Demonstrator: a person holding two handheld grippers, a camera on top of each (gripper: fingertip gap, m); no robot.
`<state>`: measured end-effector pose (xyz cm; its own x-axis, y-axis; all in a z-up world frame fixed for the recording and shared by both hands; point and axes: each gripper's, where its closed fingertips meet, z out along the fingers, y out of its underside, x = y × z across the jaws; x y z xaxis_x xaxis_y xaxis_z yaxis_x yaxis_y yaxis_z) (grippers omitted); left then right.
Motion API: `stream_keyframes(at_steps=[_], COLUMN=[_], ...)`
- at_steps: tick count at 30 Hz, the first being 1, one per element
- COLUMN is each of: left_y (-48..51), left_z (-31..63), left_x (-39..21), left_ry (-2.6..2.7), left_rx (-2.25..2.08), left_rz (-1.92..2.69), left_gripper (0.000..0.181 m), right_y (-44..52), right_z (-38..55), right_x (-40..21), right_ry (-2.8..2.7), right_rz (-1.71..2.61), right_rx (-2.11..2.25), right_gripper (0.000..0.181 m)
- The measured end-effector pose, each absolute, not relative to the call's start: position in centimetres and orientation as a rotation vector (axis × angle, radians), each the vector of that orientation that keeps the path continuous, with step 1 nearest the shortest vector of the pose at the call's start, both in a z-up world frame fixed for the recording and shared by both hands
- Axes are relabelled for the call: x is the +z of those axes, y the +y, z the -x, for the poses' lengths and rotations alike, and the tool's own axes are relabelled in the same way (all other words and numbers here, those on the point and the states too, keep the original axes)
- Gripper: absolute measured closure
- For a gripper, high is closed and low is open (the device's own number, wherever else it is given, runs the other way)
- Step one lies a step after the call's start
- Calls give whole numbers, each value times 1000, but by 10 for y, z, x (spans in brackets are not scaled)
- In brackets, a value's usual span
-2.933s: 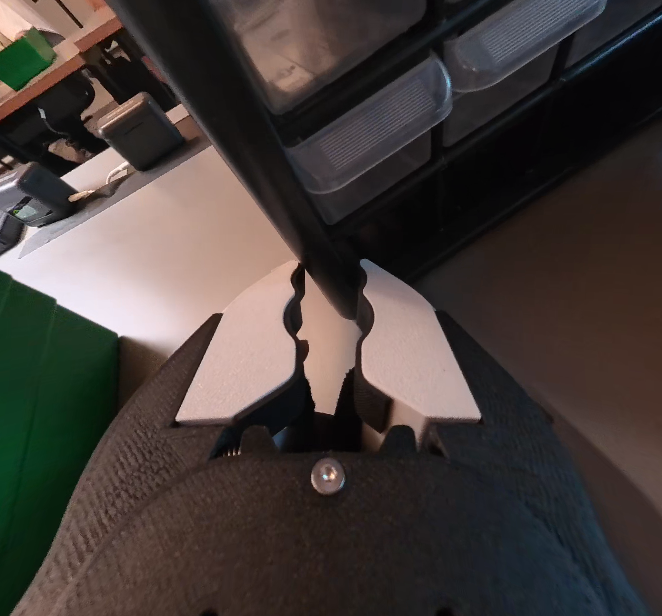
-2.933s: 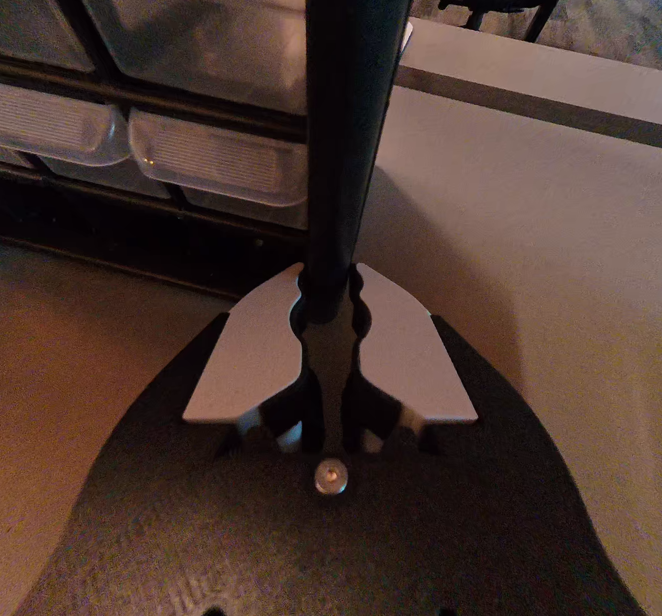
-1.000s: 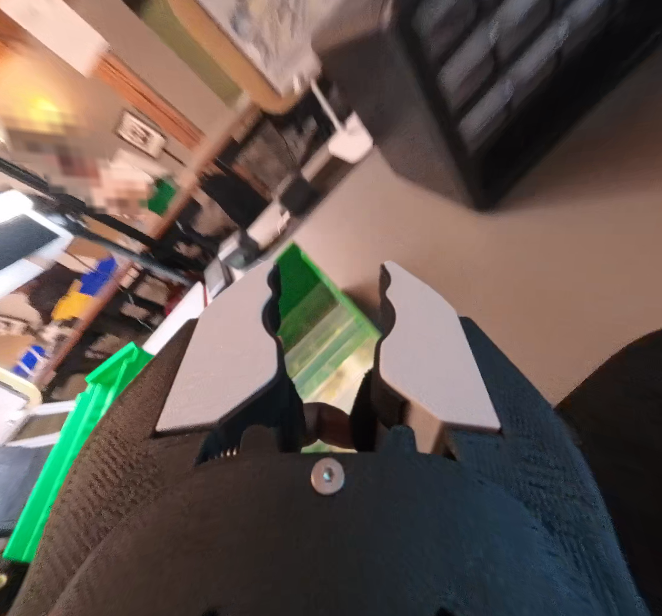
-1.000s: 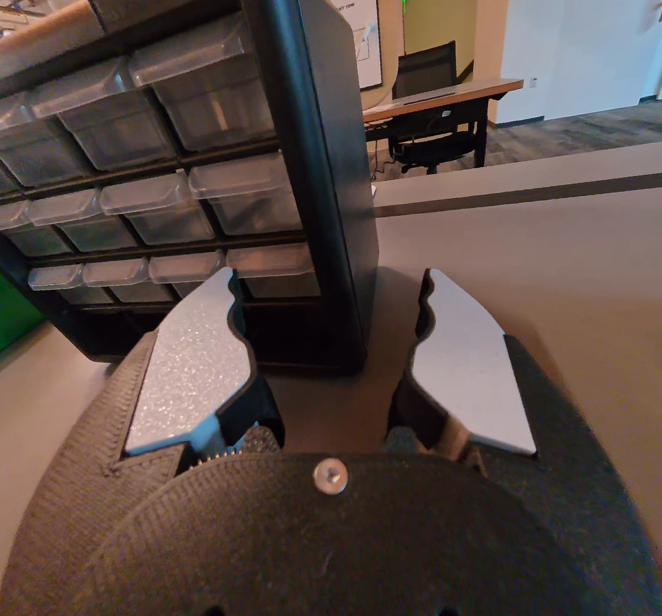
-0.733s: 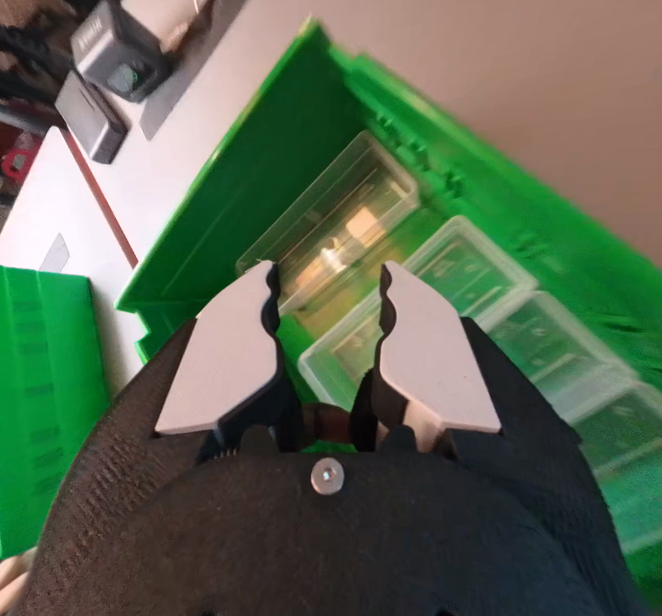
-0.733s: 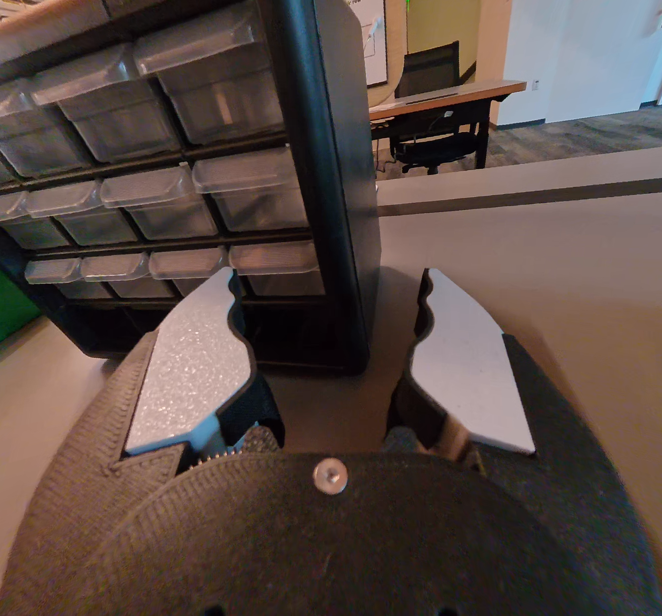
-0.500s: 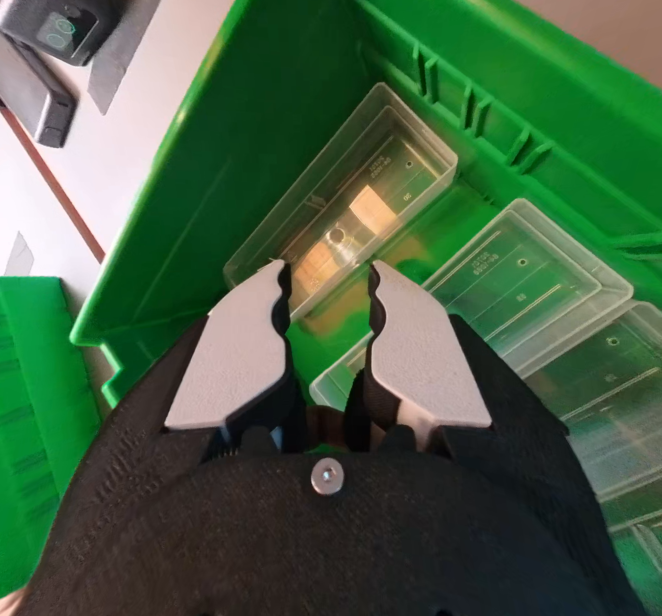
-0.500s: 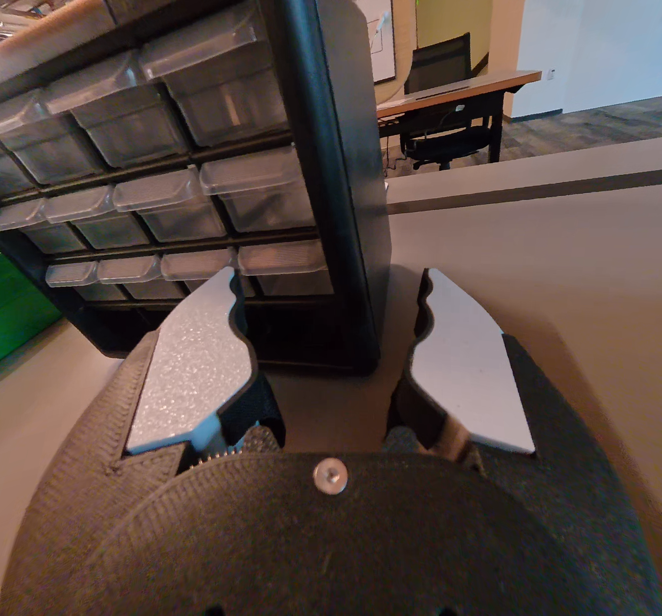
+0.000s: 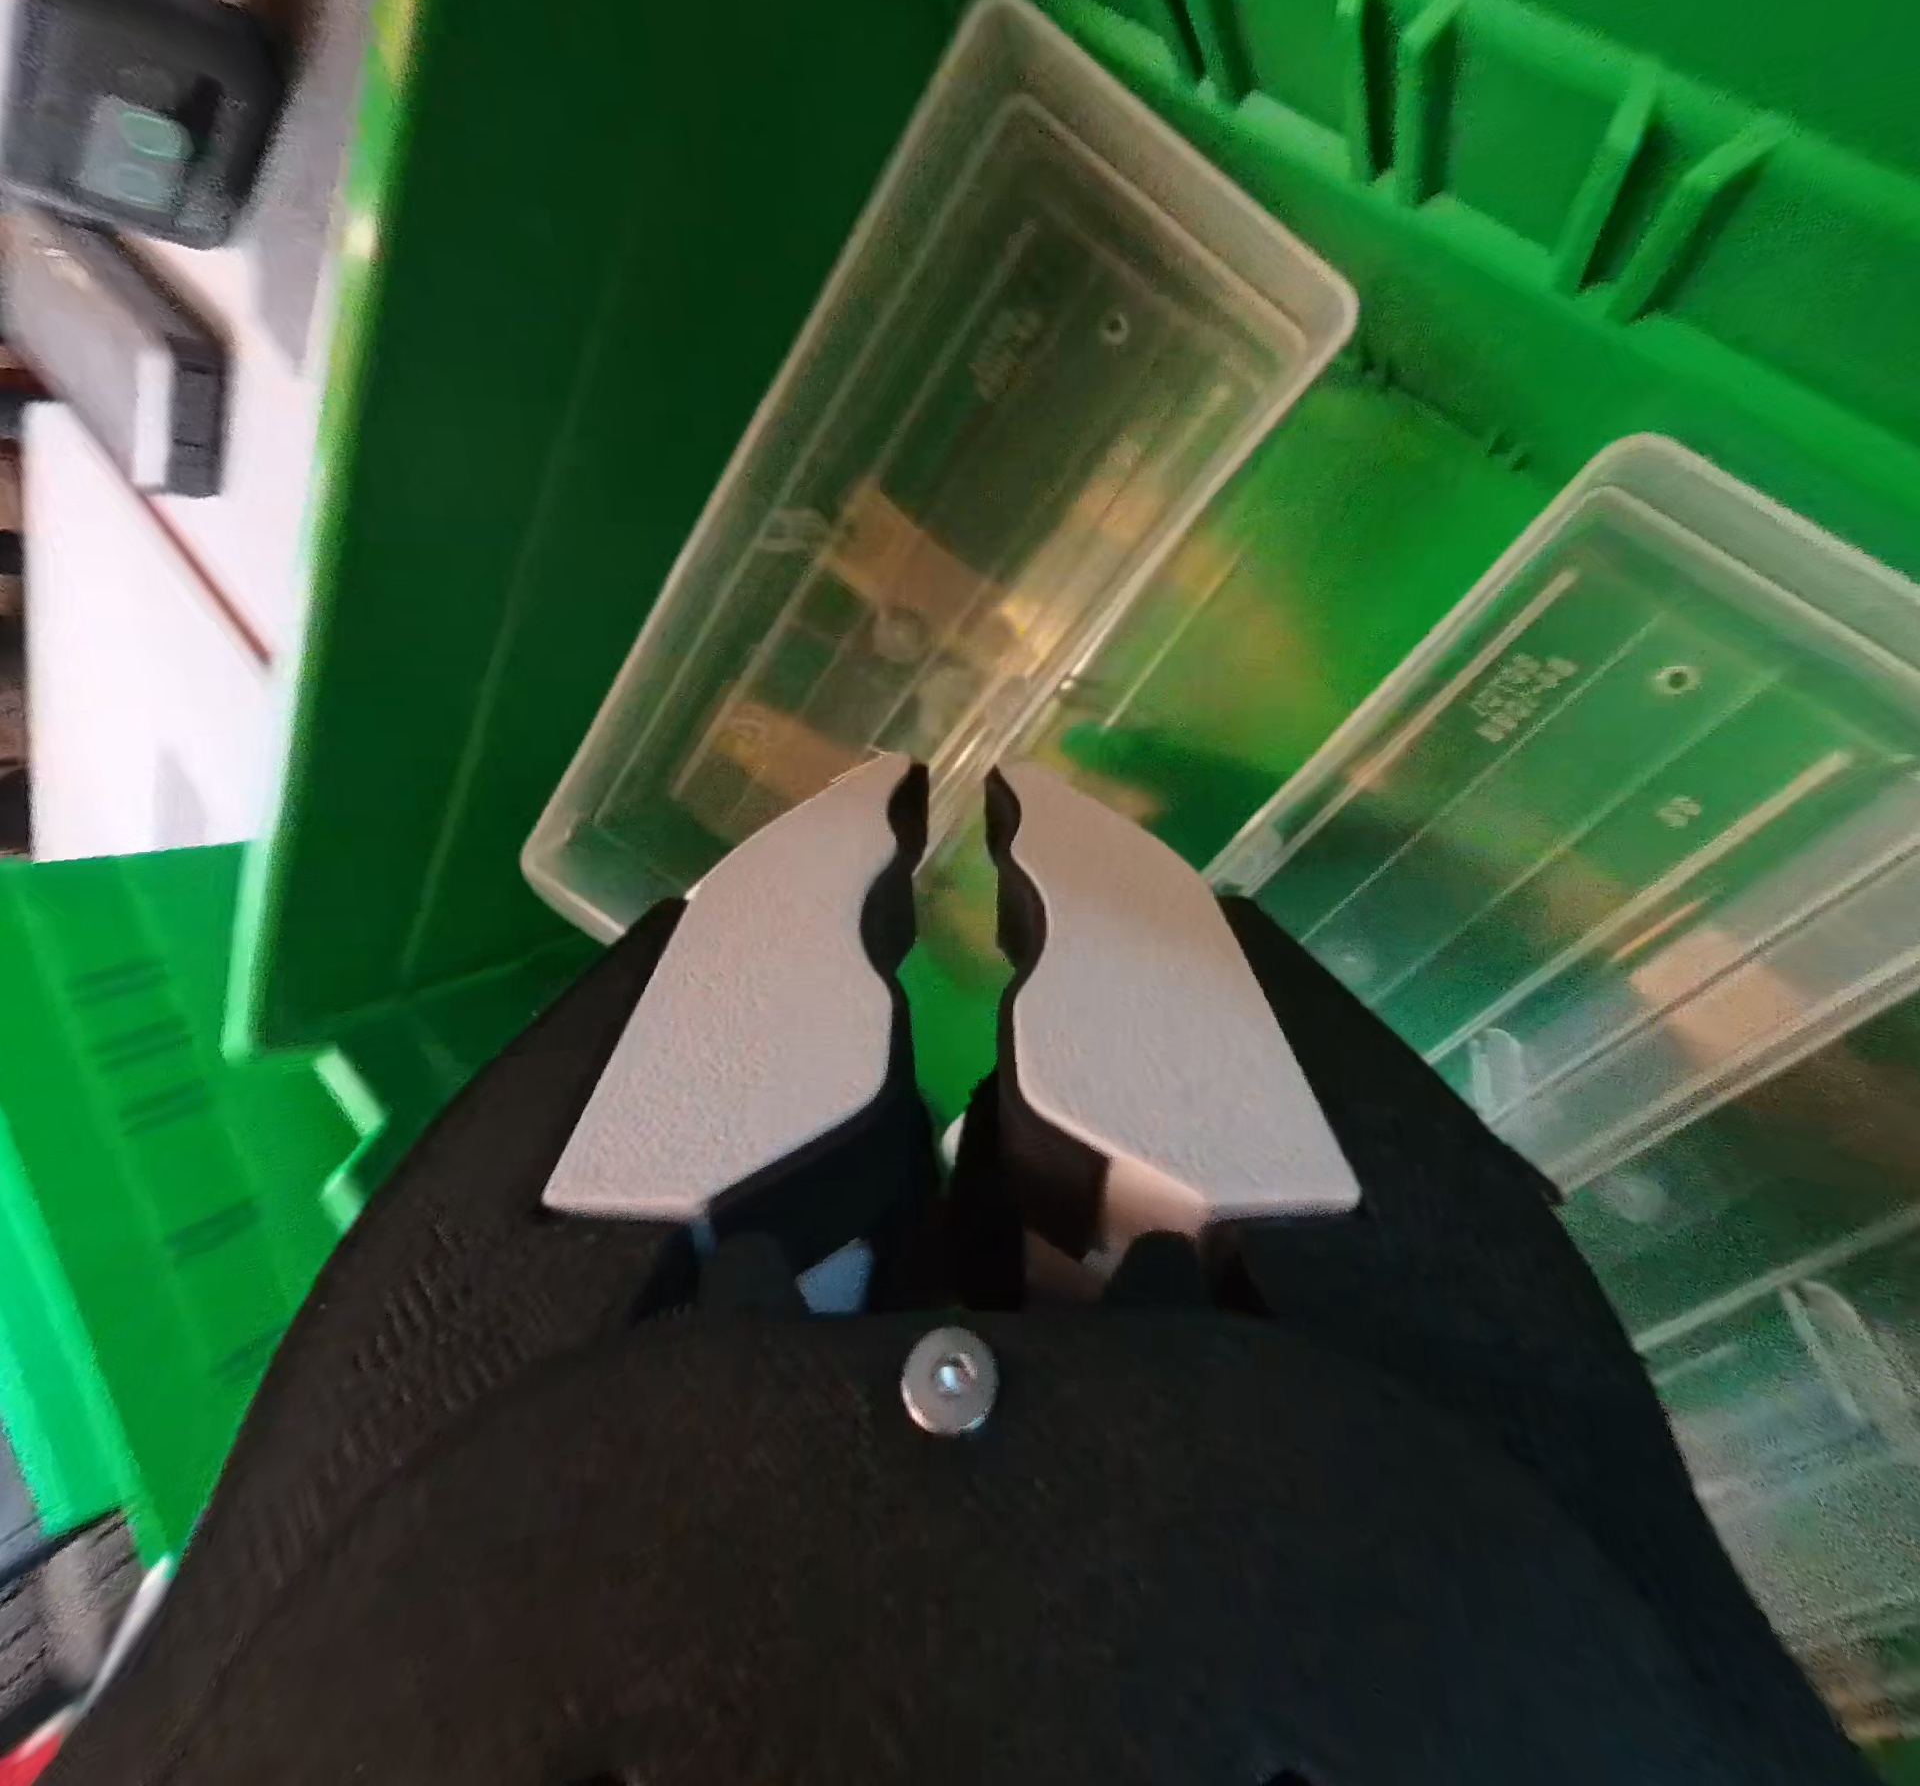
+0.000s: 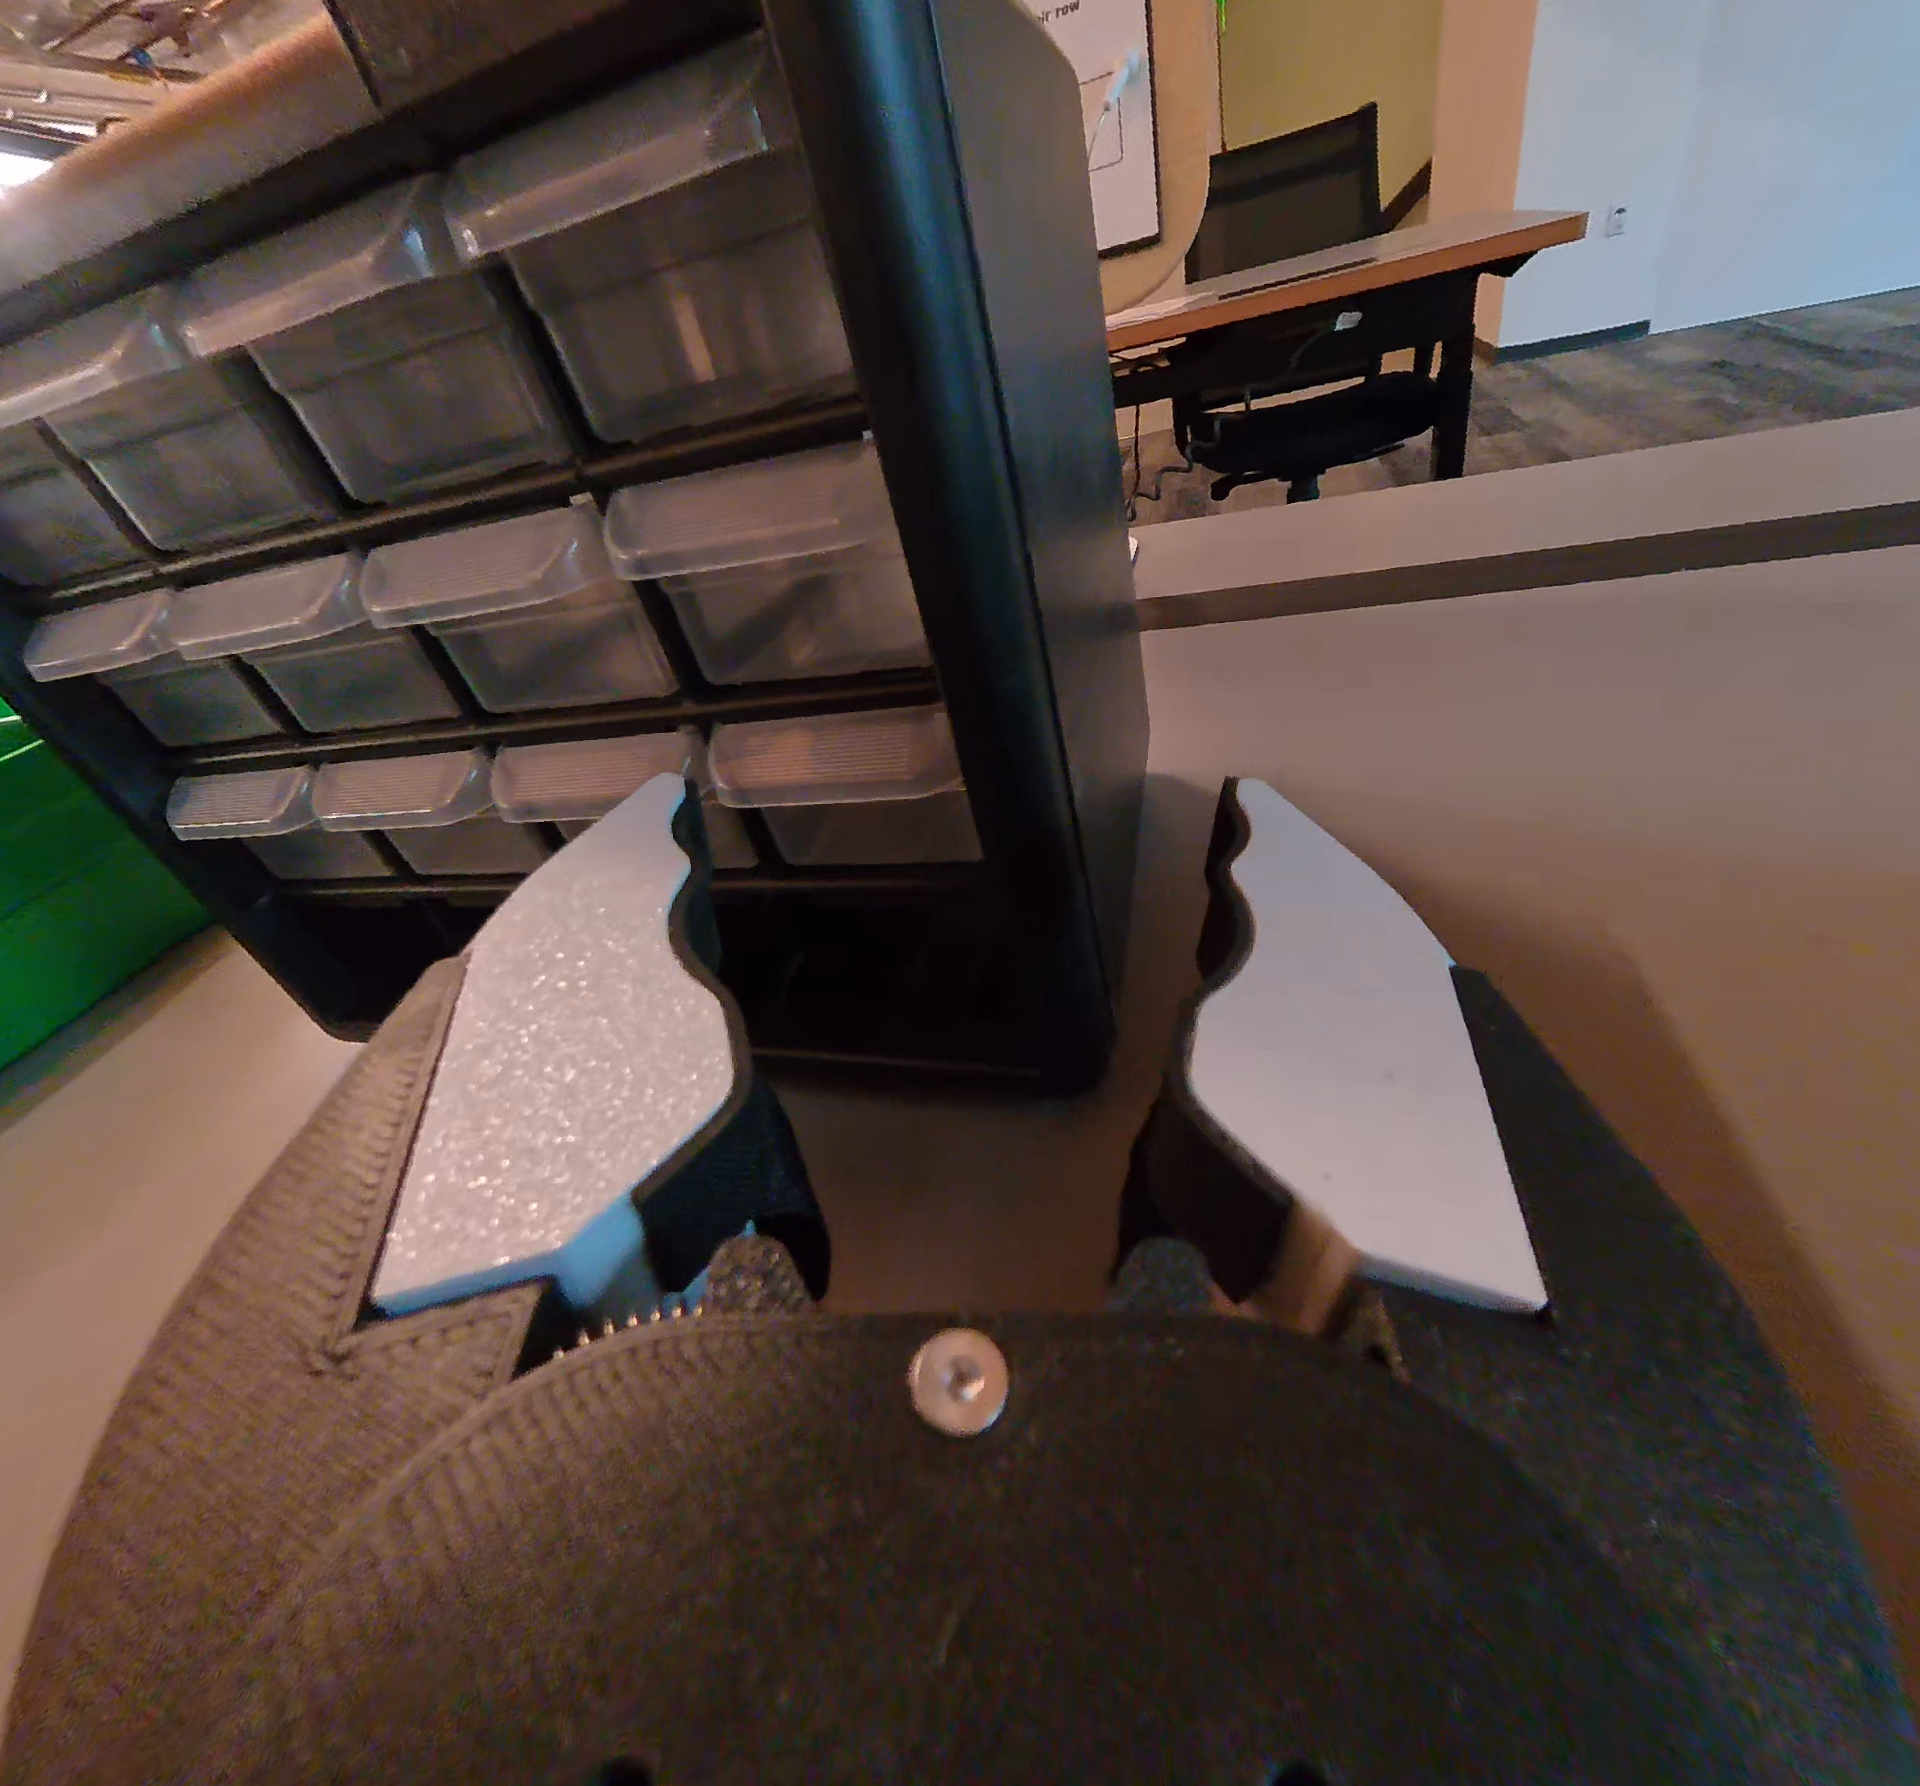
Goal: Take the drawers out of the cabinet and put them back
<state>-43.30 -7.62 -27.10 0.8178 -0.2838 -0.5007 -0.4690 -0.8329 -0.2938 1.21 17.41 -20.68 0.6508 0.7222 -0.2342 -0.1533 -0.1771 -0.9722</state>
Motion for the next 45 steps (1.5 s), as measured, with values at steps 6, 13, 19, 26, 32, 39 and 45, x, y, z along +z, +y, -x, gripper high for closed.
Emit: stream_keyframes(at_steps=[6,13,19,26,32,39,45], left_y=[-88,-90,-67,-48,-48,-29,-20], left_z=[418,357,278,163,113,80,65], left_x=[-217,-158,-112,-65,-64,-103,-125], left_ry=[444,399,317,59,-239,-557,-641], left_rx=[1023,1276,1165,356,-454,-1071,-1153], left_rz=[2389,2128,1845,1378,1135,1088,1126], left_gripper=[179,180,179,179,179,179,179], right_y=[174,172,159,121,72,12,-18], right_z=[-13,-13,-14,-9,8,30,45], right_x=[-206,-206,-193,-163,-145,-148,-166], right_ry=[-486,-511,-550,-661,-849,-1083,-1203], right_rz=[1563,1551,1462,1202,895,480,214], right_rx=[824,797,759,705,595,262,-47], right_gripper=[89,88,89,86,85,76,83])
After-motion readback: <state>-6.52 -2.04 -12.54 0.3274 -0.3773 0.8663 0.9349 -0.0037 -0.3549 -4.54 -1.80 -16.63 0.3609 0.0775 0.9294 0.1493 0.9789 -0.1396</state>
